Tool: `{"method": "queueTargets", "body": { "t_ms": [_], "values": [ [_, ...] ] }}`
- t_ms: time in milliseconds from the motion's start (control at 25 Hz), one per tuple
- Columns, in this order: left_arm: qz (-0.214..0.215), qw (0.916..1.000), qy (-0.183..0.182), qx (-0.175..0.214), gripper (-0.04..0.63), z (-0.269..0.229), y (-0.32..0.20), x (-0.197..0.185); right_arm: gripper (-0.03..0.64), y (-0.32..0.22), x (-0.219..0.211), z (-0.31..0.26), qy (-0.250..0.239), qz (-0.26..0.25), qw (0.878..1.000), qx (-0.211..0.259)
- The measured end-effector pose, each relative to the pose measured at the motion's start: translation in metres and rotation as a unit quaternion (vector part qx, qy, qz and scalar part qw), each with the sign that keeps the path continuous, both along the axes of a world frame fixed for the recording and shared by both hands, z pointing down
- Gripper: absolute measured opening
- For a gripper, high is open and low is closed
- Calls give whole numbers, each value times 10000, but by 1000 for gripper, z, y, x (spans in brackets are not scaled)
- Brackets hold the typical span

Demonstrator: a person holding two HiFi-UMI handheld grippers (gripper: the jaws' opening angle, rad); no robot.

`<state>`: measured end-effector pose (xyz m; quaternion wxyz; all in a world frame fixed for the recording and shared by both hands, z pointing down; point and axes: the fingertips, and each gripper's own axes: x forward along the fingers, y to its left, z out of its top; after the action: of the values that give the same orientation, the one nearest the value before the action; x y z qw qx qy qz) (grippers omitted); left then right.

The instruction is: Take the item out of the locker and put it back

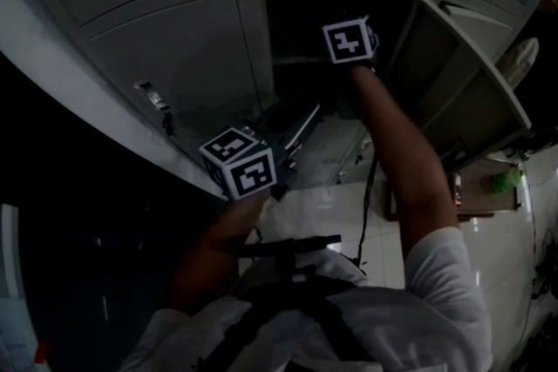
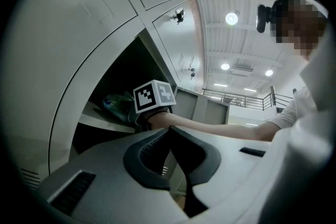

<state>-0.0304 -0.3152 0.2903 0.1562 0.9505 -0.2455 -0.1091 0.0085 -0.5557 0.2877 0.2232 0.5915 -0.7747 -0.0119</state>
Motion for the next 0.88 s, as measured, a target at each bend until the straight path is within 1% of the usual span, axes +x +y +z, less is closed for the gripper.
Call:
{"method": "queueTargets", "body": {
  "t_ms": [40, 80, 160, 200, 360, 720, 880],
  "values": [
    [-7, 10000, 0, -4, 0, 0, 0, 0, 23, -1, -1, 1, 54, -2, 10000, 27],
    [-11, 10000, 0, -5, 0, 0, 0, 0, 40, -1, -1, 0, 63, -9, 10000, 71],
    [-15, 10000, 4, -6, 0, 0, 1, 0, 109, -2, -2, -2, -71, -44, 9999, 100],
    [-21, 10000, 9, -6, 0, 0, 1, -1, 133, -1, -2, -3, -149, -66, 9998, 99],
    [-44, 10000, 28, -11, 0, 1, 3, -2, 193, 6, -1, -12, -295, -117, 9992, 258],
    [-67, 10000, 64, 13, 0, -1, 8, -2, 198, 38, 8, -40, -474, -269, 9956, 765],
    [-87, 9999, 98, 22, 0, -1, 11, -2, 198, 67, 4, -51, -640, -532, 9922, 926]
  ]
}}
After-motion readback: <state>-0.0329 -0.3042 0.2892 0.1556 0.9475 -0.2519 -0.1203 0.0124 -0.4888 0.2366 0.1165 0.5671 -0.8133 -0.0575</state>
